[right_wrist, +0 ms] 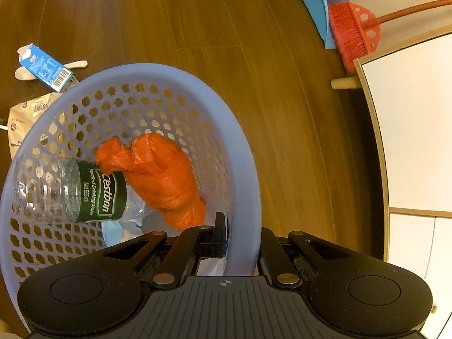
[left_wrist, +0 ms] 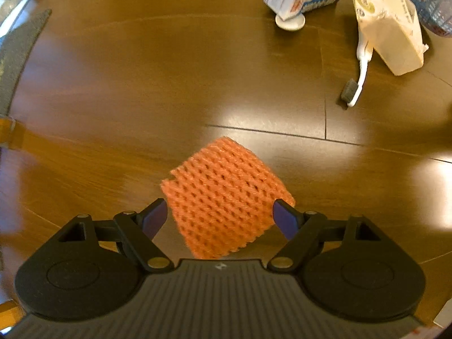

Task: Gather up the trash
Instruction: 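Lower the left gripper to the orange foam fruit net and grasp it, then carry the foam net over the basket and release it from the left gripper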

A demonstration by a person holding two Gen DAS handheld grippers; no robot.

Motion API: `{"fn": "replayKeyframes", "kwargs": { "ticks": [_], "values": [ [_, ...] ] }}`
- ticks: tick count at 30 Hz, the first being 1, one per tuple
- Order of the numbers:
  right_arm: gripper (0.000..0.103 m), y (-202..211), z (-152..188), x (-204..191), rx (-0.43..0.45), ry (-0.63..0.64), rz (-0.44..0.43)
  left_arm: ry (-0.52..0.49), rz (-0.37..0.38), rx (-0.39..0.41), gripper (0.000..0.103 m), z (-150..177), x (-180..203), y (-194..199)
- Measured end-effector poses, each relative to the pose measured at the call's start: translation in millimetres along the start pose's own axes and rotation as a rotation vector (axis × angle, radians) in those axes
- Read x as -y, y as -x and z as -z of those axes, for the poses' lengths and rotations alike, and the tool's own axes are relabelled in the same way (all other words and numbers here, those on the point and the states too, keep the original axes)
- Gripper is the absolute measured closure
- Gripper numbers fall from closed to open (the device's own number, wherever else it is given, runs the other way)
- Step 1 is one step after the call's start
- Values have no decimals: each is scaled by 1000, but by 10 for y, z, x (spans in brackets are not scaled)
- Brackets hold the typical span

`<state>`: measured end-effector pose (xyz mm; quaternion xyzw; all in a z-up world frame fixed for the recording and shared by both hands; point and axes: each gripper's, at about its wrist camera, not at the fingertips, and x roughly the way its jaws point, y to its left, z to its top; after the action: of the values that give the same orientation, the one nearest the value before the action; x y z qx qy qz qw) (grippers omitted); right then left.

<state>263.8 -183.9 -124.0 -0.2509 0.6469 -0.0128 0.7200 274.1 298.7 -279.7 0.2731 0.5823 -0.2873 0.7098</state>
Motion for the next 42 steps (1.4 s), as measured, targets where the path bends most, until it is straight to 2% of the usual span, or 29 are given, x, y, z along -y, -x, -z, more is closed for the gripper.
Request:
{"fn": "replayKeyframes", "kwargs": {
  "ticks": [2, 4, 7, 8, 9, 15, 27, 32, 36, 39, 42],
  "values": [
    [103, 4, -2, -7, 0, 3, -1, 11, 0, -12, 27, 0, 18, -71],
    [103, -1, -6, -24, -2, 12, 2, 19, 12, -19, 35, 4, 30, -118],
    [103, -4, -10, -34, -2, 16, 3, 13, 35, -20, 63, -21, 80, -93],
    [103, 1, -8, -36, -2, 14, 2, 4, 40, -24, 78, -30, 110, -80],
    [103, 3, -10, -40, -1, 15, 3, -10, 36, -30, 85, -42, 151, -65],
    [103, 45, -17, -111, 12, 38, 7, -133, -15, -13, 87, -179, 416, 203],
    [103, 48, 47, -105, 18, 35, -2, -242, -44, 114, 87, -771, 874, 1381],
    [103, 38, 51, -66, 12, 18, -13, -233, -27, 164, 87, -1111, 1266, 1839],
    [103, 59, 68, -85, 15, 30, -13, -282, -18, 178, 87, -1341, 1688, 2095],
    [103, 67, 90, -142, 19, 70, 5, -355, -33, 195, 87, -1454, 1974, 2164],
    [103, 90, 105, -197, 31, 88, 8, -373, -39, 212, 87, -1534, 2135, 2146]
  ]
}}
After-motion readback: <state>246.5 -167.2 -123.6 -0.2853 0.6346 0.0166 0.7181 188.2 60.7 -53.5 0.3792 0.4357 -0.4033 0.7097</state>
